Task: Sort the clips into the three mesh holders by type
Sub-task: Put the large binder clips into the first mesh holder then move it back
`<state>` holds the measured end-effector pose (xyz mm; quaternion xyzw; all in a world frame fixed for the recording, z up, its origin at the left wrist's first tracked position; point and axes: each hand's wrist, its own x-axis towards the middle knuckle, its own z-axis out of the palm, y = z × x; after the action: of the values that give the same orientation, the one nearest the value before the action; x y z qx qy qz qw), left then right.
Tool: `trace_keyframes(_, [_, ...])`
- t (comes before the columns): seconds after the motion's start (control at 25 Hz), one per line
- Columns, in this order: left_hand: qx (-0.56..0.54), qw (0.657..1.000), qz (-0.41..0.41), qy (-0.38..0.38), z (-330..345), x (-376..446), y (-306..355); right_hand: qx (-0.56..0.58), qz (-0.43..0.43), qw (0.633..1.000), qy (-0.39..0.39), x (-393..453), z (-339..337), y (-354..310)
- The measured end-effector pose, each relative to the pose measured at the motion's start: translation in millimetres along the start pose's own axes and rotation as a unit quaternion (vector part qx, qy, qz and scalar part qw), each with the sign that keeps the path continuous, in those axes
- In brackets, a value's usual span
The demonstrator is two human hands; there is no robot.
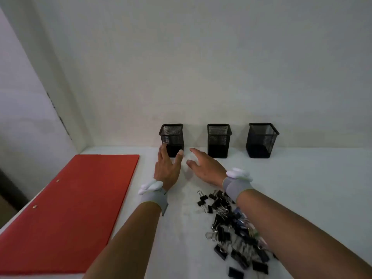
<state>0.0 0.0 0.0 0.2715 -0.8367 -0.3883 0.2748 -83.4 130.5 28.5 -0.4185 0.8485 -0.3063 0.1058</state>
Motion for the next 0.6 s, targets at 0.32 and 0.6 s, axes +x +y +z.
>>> trace_keyframes(0.32, [-0.058,0.997,-0.04,0.043,4.5,27.5,-9.3,-0.005,0.012,1.0,-0.022,48.5,20.2,-3.6])
trace_keyframes(0.6, [-0.067,0.997,-0.03,0.021,-5.9,-22.0,-7.8,0.006,0.006,0.998,-0.066,-5.2,13.5,-9.7])
